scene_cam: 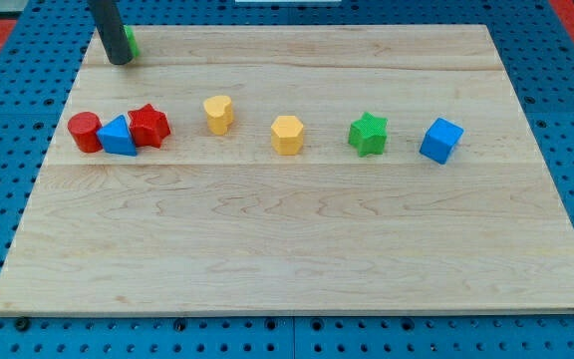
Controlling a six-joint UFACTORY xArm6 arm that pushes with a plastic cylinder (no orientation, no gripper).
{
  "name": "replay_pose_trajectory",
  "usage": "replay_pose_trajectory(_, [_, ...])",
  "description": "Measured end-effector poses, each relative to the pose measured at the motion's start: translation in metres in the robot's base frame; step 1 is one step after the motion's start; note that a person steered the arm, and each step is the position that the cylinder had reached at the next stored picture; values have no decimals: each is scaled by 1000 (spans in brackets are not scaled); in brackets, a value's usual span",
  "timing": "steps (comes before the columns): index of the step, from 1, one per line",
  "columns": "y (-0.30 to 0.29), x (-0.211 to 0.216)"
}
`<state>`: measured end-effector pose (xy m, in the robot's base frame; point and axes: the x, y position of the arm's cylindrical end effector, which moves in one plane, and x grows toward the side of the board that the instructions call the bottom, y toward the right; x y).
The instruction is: Slide the red star towards the top center
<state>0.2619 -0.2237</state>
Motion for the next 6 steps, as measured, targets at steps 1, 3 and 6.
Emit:
replay_pose_trajectory(1, [0,0])
replay_pose_trajectory(3, [6,0])
replay_pose_trajectory(6, [130,23])
